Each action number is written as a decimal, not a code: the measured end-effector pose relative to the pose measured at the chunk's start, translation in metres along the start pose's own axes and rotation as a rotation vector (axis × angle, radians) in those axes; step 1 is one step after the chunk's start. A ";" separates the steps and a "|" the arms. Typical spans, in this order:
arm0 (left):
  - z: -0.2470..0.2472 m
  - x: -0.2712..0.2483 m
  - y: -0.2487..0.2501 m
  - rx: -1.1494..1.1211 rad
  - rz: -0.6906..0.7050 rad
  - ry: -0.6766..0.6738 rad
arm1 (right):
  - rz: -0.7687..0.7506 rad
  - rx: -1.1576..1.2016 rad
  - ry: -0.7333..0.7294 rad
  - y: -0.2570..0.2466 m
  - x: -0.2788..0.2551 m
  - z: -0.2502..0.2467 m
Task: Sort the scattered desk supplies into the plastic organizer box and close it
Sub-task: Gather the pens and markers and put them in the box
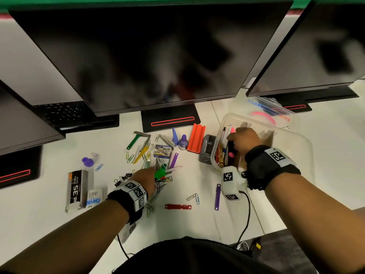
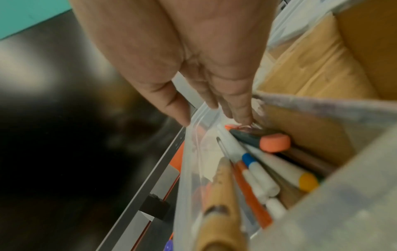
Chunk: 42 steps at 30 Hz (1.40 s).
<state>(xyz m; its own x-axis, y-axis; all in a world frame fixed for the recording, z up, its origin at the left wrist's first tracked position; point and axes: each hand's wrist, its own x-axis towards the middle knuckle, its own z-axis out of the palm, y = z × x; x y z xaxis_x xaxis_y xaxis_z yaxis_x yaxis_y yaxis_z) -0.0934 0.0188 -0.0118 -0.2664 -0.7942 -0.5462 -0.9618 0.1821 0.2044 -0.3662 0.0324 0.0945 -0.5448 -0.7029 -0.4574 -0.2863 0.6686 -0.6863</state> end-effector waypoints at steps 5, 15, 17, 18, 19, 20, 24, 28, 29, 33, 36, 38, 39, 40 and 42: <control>-0.027 -0.001 0.001 -0.034 -0.026 -0.005 | -0.193 -0.054 -0.102 0.006 -0.029 -0.016; -0.067 -0.013 0.016 -0.207 0.003 -0.034 | -0.417 -0.670 -0.164 0.030 -0.032 0.009; -0.074 -0.018 0.027 -0.294 0.020 -0.022 | -0.410 -0.677 -0.132 0.032 -0.030 0.013; -0.077 -0.020 0.034 -0.336 0.041 -0.018 | -0.428 -0.669 -0.103 0.033 -0.029 0.014; -0.081 -0.021 0.042 -0.377 0.065 -0.017 | -0.461 -0.647 -0.074 0.034 -0.029 0.015; -0.085 -0.022 0.051 -0.417 0.089 -0.017 | -0.509 -0.628 -0.046 0.035 -0.029 0.013; -0.100 -0.021 0.093 -0.576 0.184 -0.008 | -0.634 -0.620 0.096 0.045 -0.032 -0.003; -0.100 -0.014 0.138 -0.746 0.256 -0.095 | -0.634 -0.649 0.170 0.075 -0.028 -0.020; -0.099 -0.011 0.147 -0.749 0.268 -0.102 | -0.640 -0.642 0.155 0.082 -0.028 -0.021; -0.087 0.000 0.181 -0.855 0.241 -0.165 | -0.680 -0.599 0.137 0.105 -0.030 -0.020; -0.078 0.013 0.200 -0.809 0.186 -0.113 | -0.673 -0.518 0.122 0.107 -0.030 -0.015; -0.072 0.020 0.211 -0.670 0.156 -0.048 | -0.673 -0.504 0.136 0.109 -0.028 -0.015; -0.070 0.022 0.215 -0.589 0.146 -0.023 | -0.674 -0.507 0.141 0.109 -0.028 -0.015; -0.068 0.023 0.218 -0.514 0.138 -0.014 | -0.670 -0.505 0.141 0.110 -0.028 -0.015; -0.063 0.026 0.224 -0.398 0.147 -0.009 | -0.661 -0.493 0.141 0.110 -0.028 -0.015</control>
<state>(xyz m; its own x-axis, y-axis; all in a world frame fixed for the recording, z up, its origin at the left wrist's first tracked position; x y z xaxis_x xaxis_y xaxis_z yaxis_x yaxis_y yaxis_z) -0.3115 0.0024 0.0704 -0.4015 -0.7709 -0.4944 -0.8146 0.0539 0.5776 -0.3941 0.1293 0.0403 -0.2274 -0.9725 0.0502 -0.8755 0.1816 -0.4477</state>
